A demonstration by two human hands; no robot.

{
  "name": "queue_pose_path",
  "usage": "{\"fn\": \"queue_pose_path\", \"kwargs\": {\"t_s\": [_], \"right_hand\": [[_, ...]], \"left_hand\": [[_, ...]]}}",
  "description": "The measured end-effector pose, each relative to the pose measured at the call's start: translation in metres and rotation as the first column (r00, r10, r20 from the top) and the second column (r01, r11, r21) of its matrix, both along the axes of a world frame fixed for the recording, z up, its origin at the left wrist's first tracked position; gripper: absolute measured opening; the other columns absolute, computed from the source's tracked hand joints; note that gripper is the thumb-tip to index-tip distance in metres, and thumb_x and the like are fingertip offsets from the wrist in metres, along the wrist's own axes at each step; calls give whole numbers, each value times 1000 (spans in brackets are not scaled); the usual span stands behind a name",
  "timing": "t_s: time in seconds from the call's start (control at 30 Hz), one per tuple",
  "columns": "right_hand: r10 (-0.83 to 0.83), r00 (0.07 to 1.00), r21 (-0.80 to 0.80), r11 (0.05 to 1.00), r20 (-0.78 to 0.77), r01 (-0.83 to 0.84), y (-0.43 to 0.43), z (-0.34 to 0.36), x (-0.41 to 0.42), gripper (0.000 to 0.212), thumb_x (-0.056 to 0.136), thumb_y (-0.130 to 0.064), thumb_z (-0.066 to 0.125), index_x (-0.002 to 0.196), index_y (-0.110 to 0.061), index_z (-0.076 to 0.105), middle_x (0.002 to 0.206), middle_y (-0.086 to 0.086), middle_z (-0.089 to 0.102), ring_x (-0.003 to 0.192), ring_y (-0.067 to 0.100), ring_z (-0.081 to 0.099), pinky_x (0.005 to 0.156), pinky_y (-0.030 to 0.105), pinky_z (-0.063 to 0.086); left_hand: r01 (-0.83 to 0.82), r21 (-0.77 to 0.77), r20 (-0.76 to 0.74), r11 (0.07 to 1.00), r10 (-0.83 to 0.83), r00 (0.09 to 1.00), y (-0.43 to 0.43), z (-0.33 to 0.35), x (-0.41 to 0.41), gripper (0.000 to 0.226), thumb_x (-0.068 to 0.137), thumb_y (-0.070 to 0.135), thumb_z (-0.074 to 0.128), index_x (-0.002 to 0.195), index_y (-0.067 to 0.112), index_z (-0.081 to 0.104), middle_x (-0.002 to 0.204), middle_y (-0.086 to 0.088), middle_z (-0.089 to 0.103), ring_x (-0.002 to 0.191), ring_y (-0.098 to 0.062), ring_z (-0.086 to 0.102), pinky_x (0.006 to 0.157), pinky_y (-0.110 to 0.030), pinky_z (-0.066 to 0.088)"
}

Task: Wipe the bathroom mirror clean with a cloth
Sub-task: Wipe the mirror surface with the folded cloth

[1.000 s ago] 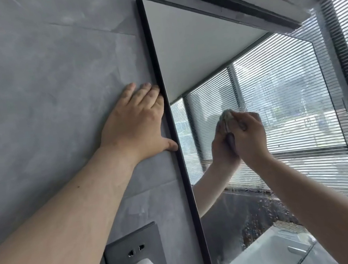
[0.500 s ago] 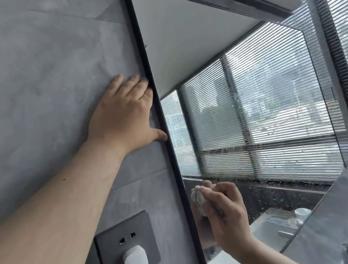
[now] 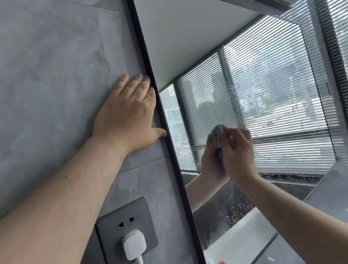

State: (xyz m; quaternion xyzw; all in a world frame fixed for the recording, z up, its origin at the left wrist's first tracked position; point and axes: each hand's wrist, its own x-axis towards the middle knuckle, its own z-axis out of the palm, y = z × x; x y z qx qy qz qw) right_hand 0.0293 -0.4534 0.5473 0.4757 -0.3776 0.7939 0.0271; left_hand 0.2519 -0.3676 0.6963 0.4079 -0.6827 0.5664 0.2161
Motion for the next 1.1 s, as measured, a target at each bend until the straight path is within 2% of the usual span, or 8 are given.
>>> {"fn": "queue_pose_path", "kwargs": {"t_s": [0.3, 0.47, 0.57, 0.7, 0.8, 0.87, 1.0, 1.1], "right_hand": [[-7, 969, -78, 997, -249, -12, 30, -124, 60, 34, 96, -31, 52, 129, -37, 58, 115, -10, 45, 108, 19, 54, 93, 40, 49], [-56, 911, -90, 996, -408, 20, 46, -112, 32, 36, 91, -26, 59, 126, -22, 65, 112, -6, 59, 99, 13, 60, 81, 33, 55], [-132, 967, -19, 991, -220, 131, 48, -79, 10, 19, 90, -21, 70, 107, -14, 73, 97, -8, 67, 84, 9, 62, 75, 31, 54], [-130, 987, 41, 991, 92, 126, 41, -30, 6, 6, 94, -20, 66, 94, -15, 62, 91, -6, 55, 76, -7, 50, 67, 23, 38], [-68, 997, 82, 994, -29, 70, 36, -34, 33, 10, 96, -29, 60, 98, -18, 60, 97, -7, 54, 81, -7, 50, 69, 14, 39], [-82, 990, 2, 997, -113, 82, 37, -55, 53, 26, 96, -35, 52, 104, -13, 63, 102, -6, 55, 88, 7, 54, 77, 21, 43], [-204, 928, -240, 962, -311, 131, 29, -92, 60, 25, 96, -25, 49, 109, -12, 66, 119, 0, 56, 109, 10, 49, 97, 22, 40], [-267, 899, -299, 940, -346, 164, 14, -85, 43, 26, 95, -19, 52, 106, -7, 72, 116, 5, 60, 104, 19, 54, 94, 28, 43]], "left_hand": [[27, 19, -14, 999, -27, 1000, 0, 0, 0, 106, 73, 70, 64, 147, 0, 37, 159, -16, 29, 149, -28, 22, 124, -43, 5], [45, 17, -21, 999, -45, 999, -1, -1, 1, 103, 73, 68, 67, 146, 0, 40, 157, -16, 33, 148, -28, 25, 124, -42, 7], [53, 23, -27, 998, -52, 998, -1, -1, 1, 103, 73, 68, 67, 146, 1, 40, 158, -15, 33, 149, -27, 24, 124, -43, 7], [53, 10, -23, 999, -52, 998, -2, -2, 1, 103, 73, 68, 66, 146, 1, 40, 157, -15, 33, 148, -27, 25, 124, -42, 7], [53, 5, -19, 999, -53, 998, -3, -1, 2, 103, 73, 69, 65, 146, 1, 40, 157, -15, 33, 148, -27, 25, 124, -42, 7], [58, -1, -21, 998, -58, 998, -4, -1, 2, 103, 73, 69, 66, 145, 0, 41, 157, -15, 34, 148, -27, 26, 124, -43, 8], [72, -15, -18, 997, -73, 997, -5, -2, 2, 102, 72, 68, 68, 144, 0, 43, 156, -16, 36, 147, -28, 28, 123, -44, 10], [82, -23, -18, 996, -83, 996, -5, -2, 2, 102, 70, 66, 71, 142, -2, 45, 154, -17, 39, 146, -29, 31, 123, -44, 12]]}}
